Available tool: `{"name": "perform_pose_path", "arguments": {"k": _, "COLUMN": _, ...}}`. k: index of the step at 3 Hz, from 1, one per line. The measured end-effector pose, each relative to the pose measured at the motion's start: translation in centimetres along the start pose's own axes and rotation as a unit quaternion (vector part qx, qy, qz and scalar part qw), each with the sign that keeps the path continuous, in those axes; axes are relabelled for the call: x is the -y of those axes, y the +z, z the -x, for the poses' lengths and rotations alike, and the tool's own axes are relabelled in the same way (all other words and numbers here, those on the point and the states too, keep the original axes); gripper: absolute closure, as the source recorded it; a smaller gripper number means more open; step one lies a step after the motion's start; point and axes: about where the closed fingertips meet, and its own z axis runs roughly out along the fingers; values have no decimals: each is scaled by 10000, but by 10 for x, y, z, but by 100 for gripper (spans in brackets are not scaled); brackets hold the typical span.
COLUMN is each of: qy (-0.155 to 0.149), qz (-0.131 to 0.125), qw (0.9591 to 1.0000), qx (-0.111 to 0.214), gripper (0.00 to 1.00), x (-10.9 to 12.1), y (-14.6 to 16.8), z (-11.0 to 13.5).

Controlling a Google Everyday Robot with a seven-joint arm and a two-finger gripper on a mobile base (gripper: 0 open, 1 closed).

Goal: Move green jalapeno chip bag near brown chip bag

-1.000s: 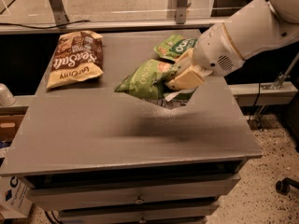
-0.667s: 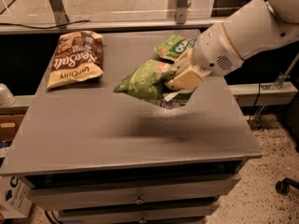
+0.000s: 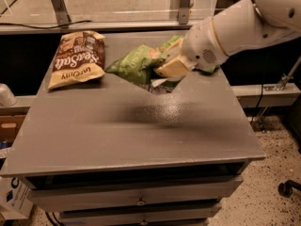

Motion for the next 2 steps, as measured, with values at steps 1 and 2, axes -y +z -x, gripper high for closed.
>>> {"name": "perform_pose_path", "arguments": {"k": 1, "qy": -33, "qz": -163, "qw": 9997, "qx": 174, "gripper": 100, "x": 23, "y": 12, "z": 12}}
{"name": "perform_pose_path", "arguments": {"k": 2, "qy": 14, "qz": -254, "qw": 9994, "qx": 251, "gripper": 100, "x": 60, "y": 40, "z": 15}}
